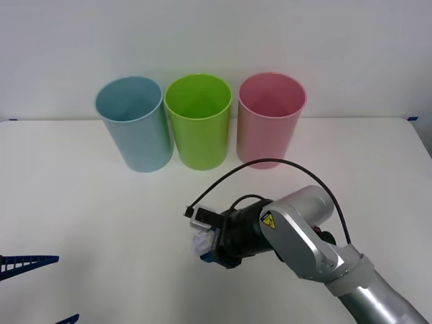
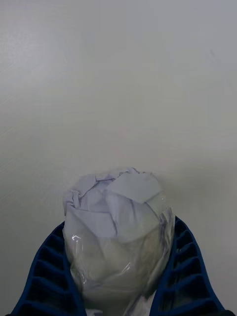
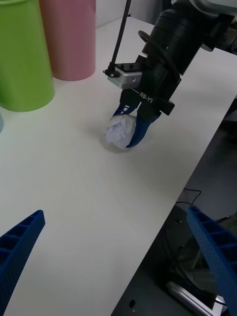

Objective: Put cans in the blue bin and PET bottles in the pink bin and trash in the green bin.

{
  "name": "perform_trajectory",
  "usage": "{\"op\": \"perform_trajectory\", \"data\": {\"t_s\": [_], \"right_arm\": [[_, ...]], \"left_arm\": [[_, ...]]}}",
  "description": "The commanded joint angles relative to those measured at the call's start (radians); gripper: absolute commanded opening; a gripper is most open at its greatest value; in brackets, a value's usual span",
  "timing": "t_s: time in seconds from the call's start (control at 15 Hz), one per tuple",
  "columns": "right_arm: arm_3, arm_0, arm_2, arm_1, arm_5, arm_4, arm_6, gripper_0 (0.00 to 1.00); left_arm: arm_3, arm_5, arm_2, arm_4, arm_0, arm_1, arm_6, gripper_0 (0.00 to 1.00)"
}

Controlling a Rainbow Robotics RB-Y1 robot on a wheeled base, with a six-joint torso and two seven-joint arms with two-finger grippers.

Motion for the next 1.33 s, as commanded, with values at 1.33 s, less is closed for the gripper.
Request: {"op": "perform_trajectory", "data": {"t_s": [1.33], "right_arm": [[-0.236, 0.055, -0.254, -0.069, 0.139, -0.548, 0.05, 0.0]], "left_arm": [[0.0, 0.0, 0.0, 0.0, 0.0, 0.0, 0.0, 1.0]]}}
